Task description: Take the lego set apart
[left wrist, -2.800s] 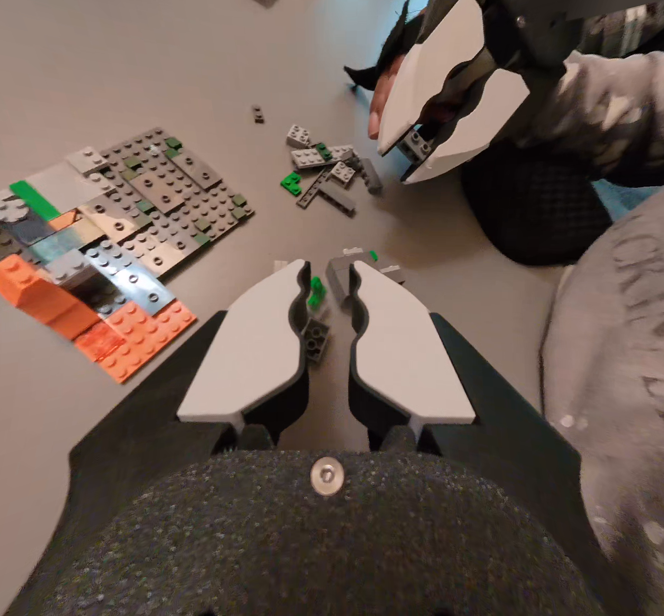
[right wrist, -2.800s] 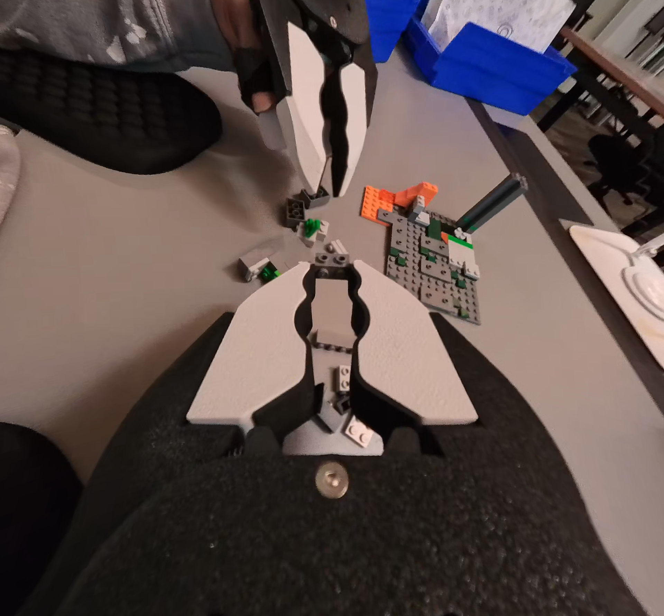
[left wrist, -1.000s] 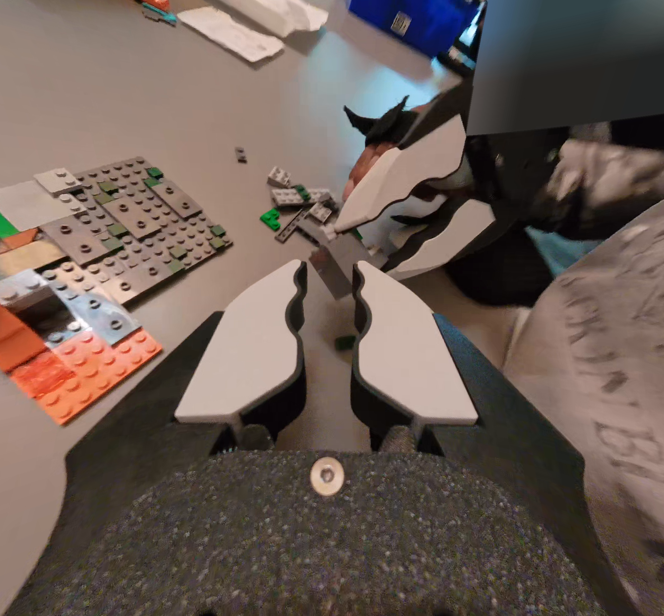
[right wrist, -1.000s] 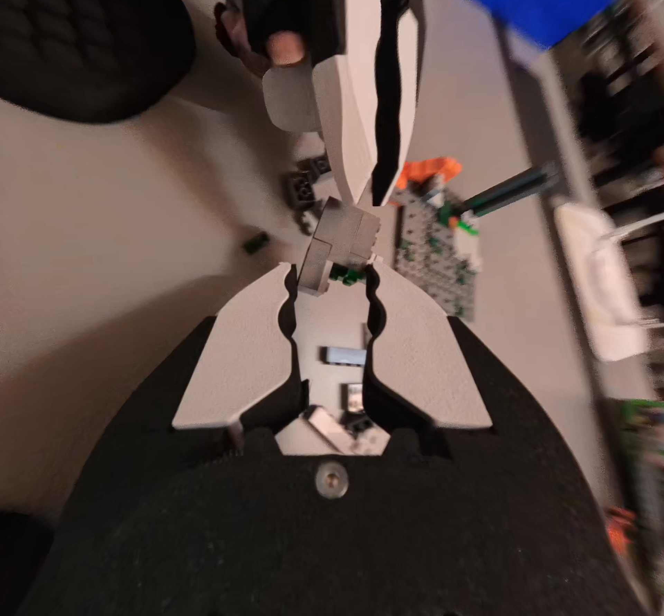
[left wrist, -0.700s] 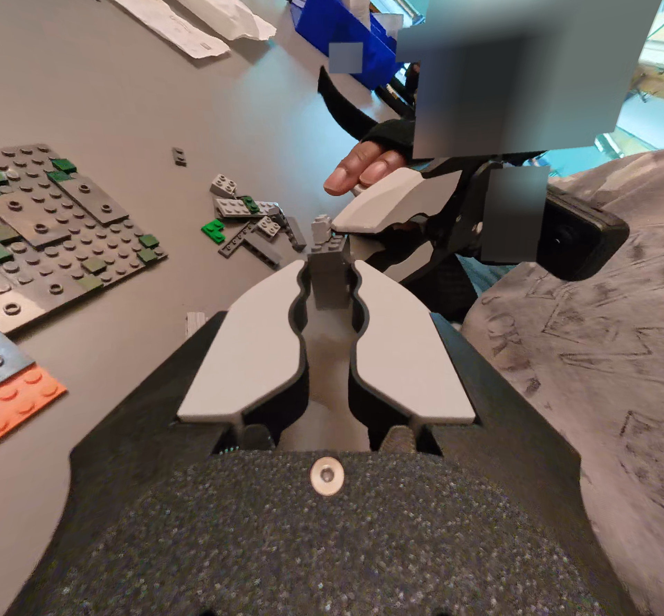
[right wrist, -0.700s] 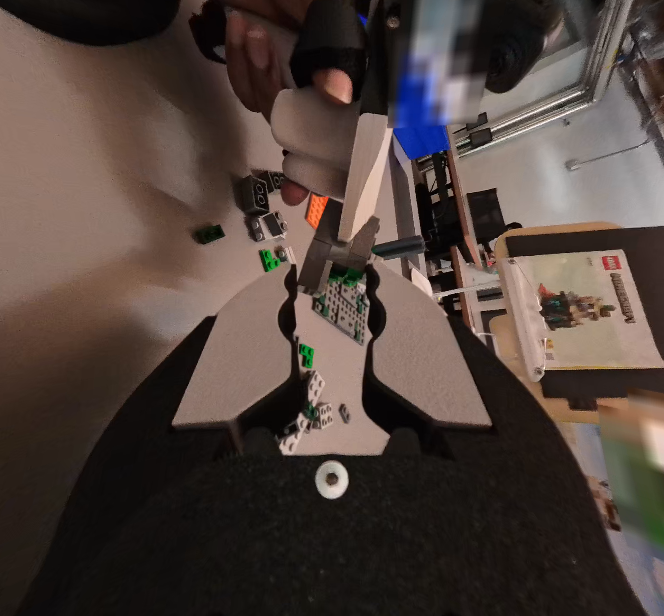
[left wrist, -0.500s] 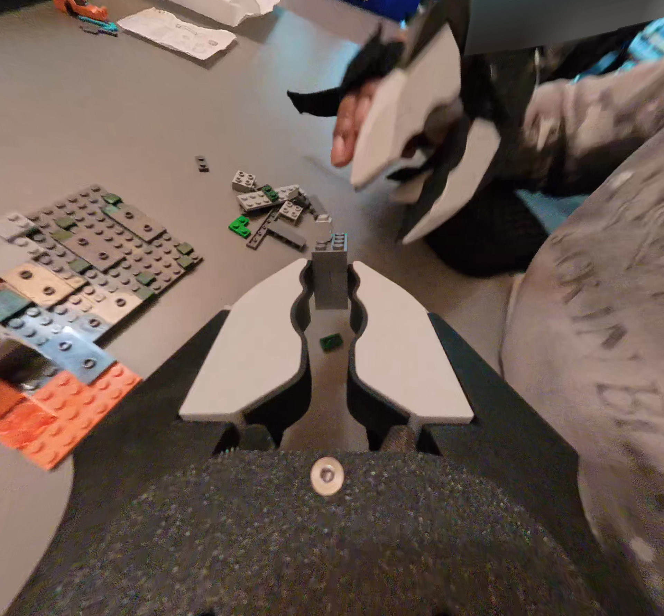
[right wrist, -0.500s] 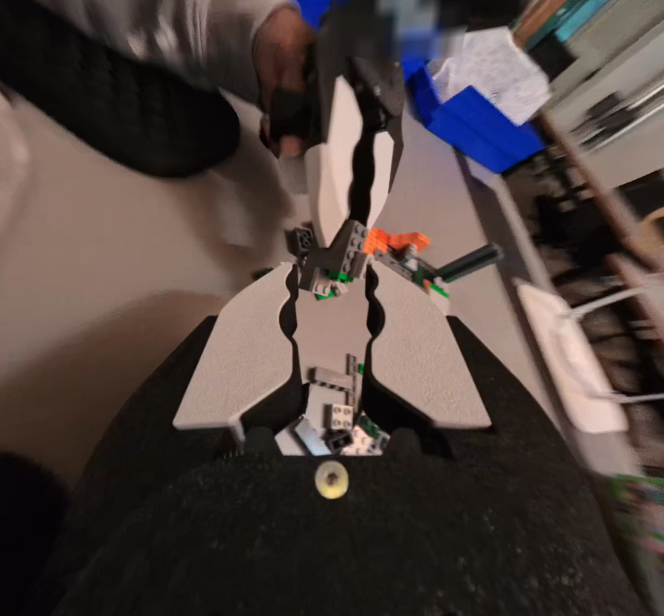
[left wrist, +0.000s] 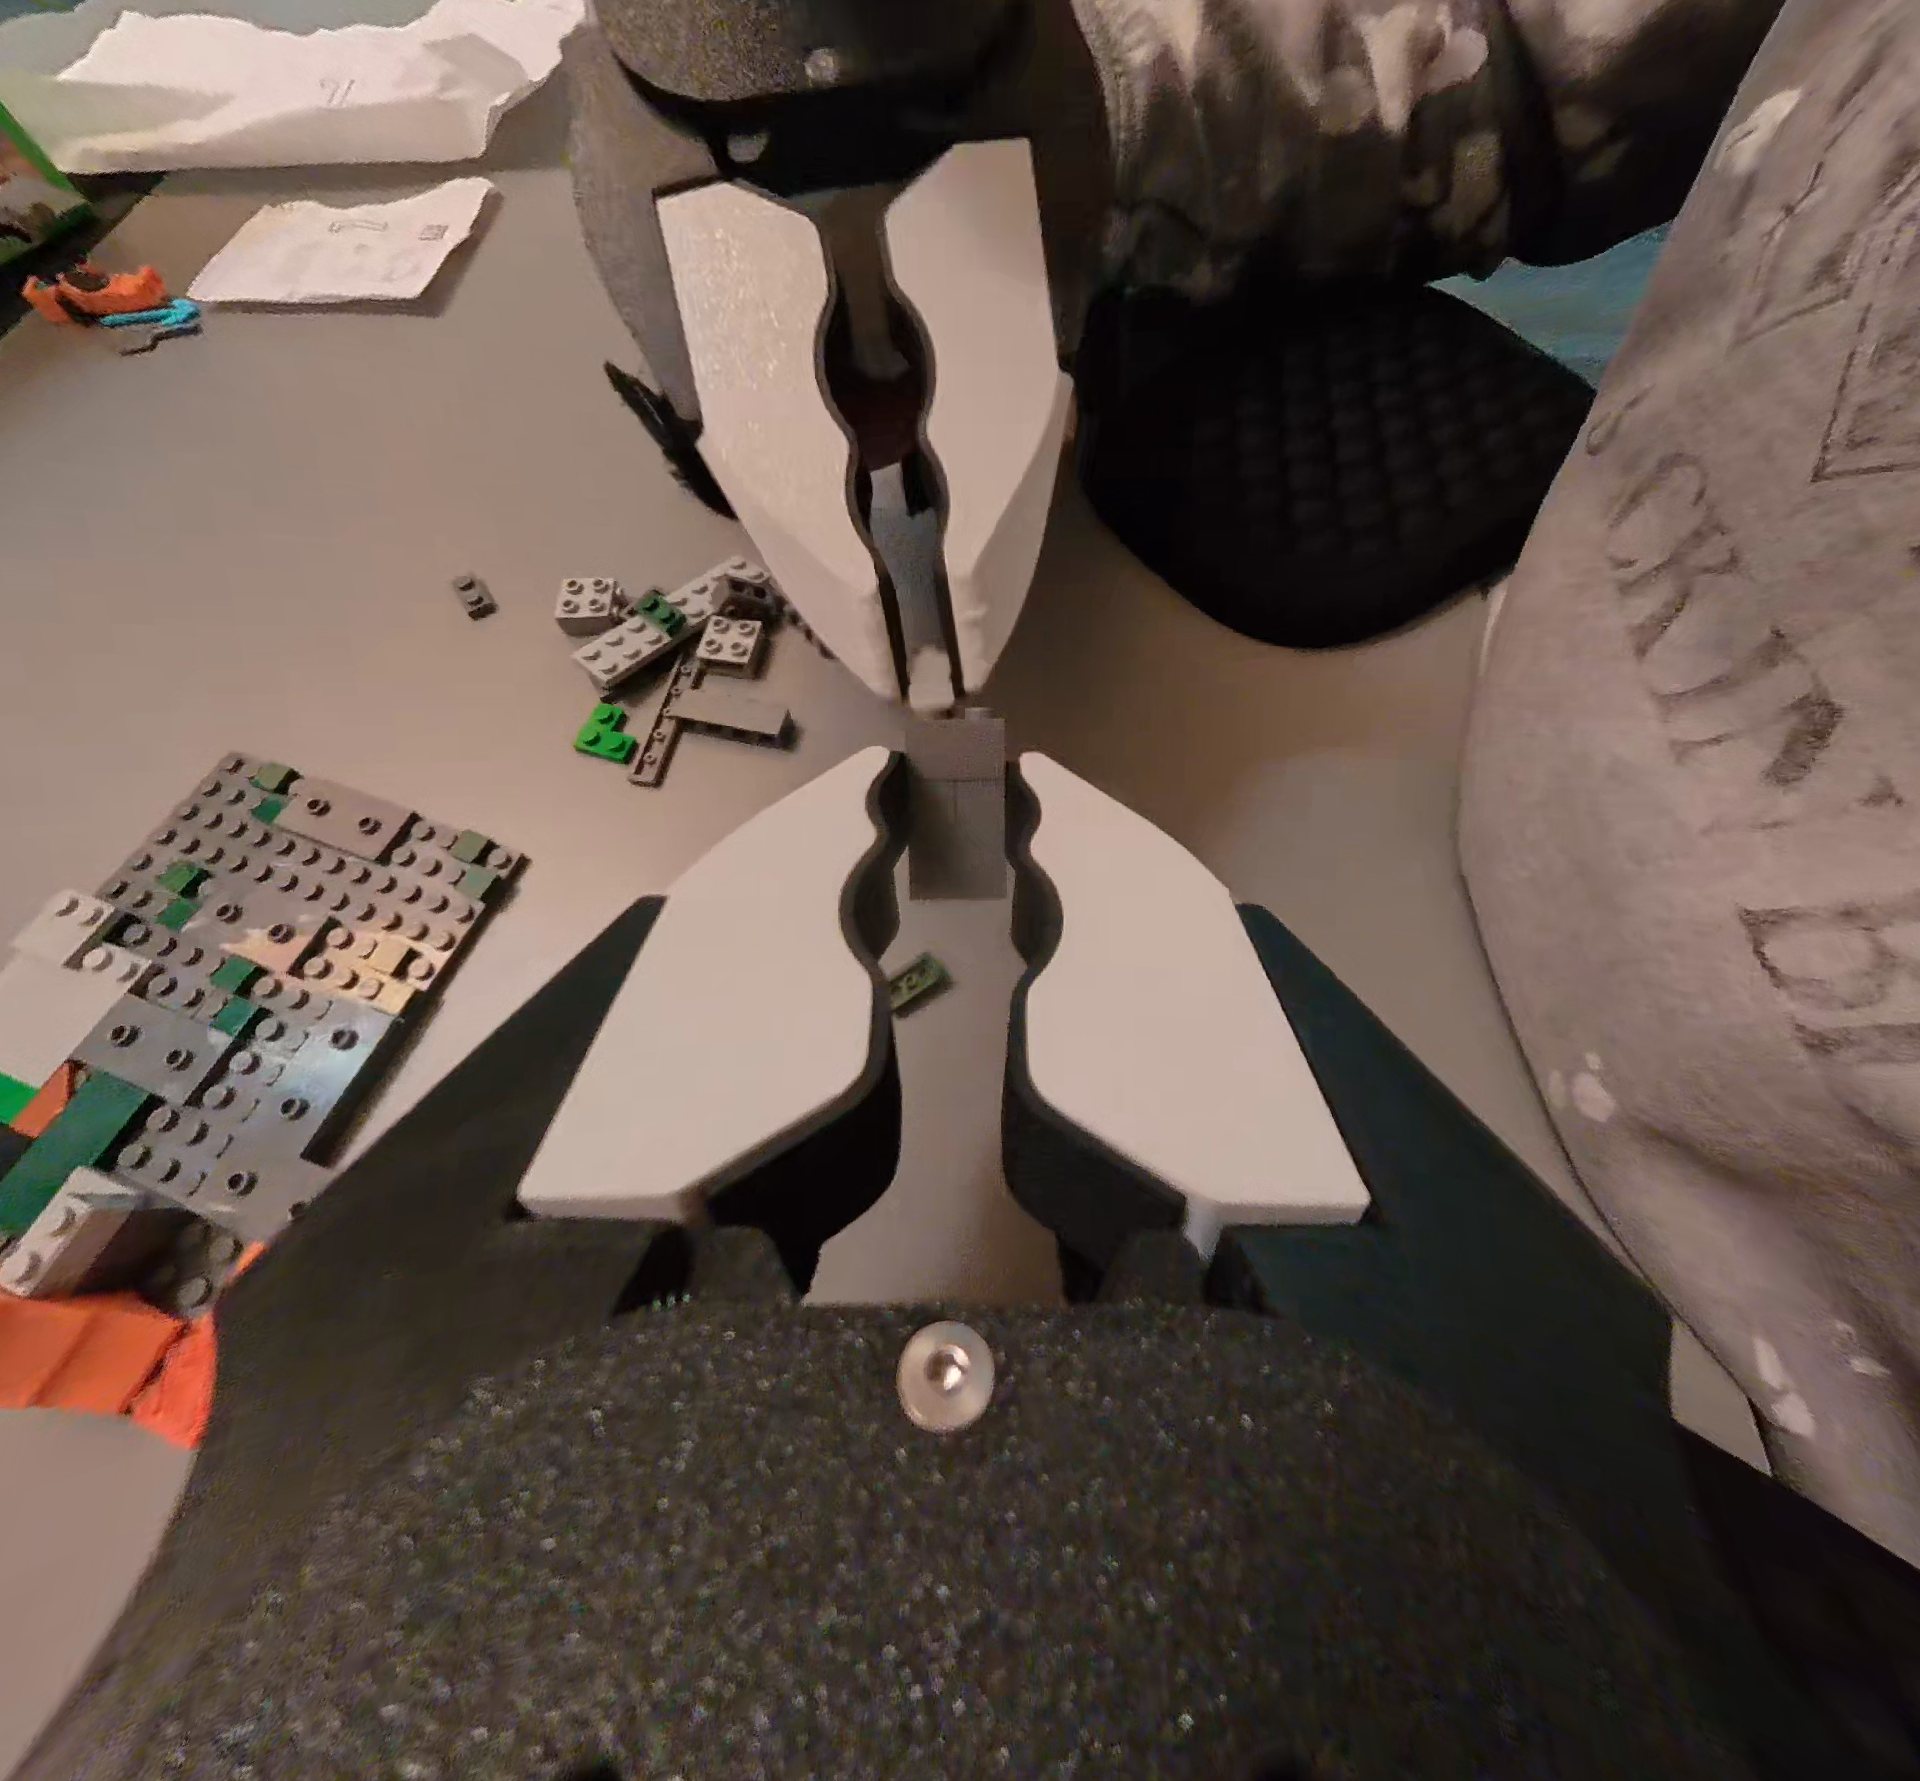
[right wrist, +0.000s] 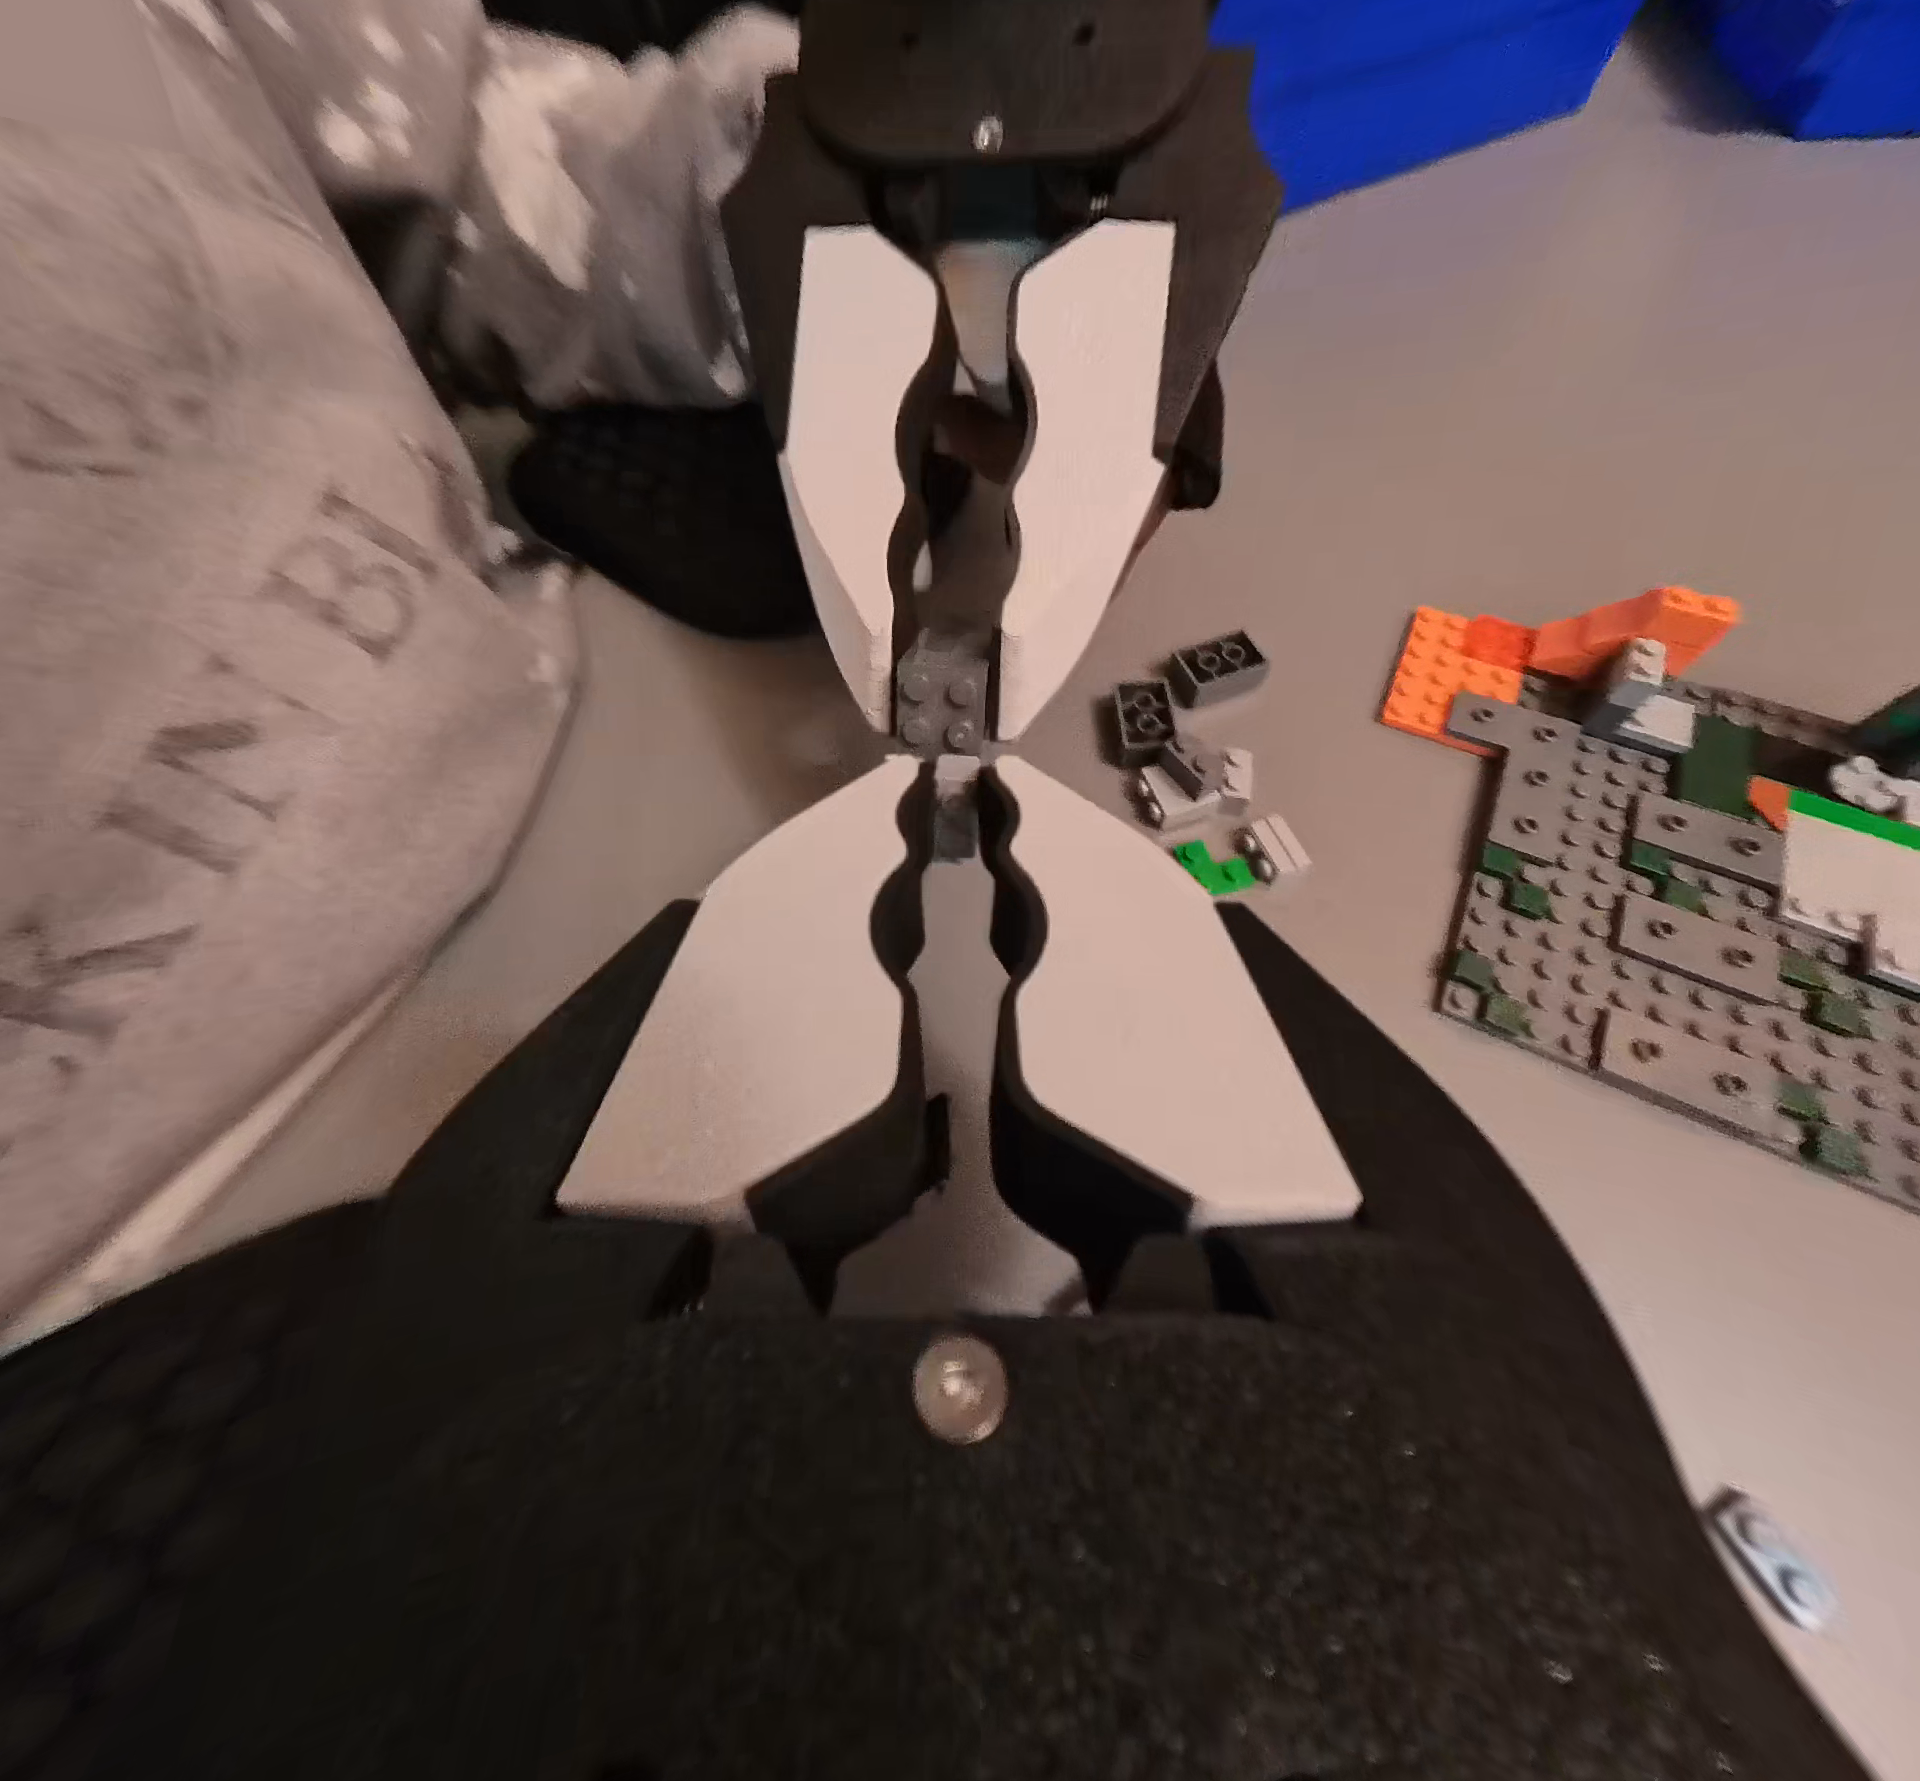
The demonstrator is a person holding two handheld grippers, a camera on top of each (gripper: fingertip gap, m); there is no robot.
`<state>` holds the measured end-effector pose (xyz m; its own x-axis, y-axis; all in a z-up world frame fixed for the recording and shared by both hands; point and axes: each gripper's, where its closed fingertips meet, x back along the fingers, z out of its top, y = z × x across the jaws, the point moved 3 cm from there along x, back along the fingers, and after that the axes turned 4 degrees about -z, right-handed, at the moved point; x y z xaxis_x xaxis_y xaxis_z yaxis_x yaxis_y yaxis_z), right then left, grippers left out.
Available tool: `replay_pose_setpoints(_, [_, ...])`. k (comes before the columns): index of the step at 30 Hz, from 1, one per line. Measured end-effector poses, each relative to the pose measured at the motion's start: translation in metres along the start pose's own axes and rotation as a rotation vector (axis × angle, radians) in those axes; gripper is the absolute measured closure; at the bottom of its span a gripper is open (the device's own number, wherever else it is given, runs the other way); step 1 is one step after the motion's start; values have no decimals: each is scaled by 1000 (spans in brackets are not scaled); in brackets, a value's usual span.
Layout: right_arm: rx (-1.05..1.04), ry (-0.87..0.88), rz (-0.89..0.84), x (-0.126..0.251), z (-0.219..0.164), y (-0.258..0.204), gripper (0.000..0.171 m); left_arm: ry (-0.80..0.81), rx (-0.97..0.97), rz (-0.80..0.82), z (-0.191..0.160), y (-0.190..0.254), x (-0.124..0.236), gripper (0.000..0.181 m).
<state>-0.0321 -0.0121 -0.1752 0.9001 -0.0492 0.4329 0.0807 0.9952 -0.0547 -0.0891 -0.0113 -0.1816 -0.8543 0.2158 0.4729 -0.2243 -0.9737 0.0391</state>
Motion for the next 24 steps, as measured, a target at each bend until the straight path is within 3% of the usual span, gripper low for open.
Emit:
replay_pose_setpoints(2, [-61,54,21,9,2,6,164,-60,-6,29,-9,-5,4,164])
replay_pose_setpoints(6, [-91,62,-67,16,-2,21,164,-8,50,75,-9,-17,18,164])
replay_pose_setpoints(13, [18,-136,-189,-36,-19,23,161,227,255,321,4,-64,62,164])
replay_pose_setpoints(18, [54,-156,-273,-42,-16,29,143,256,335,262,-2,-63,55,164])
replay_pose_setpoints(24, [-79,29,-277,-13,10,39,141,326,389,115,6,-55,42,164])
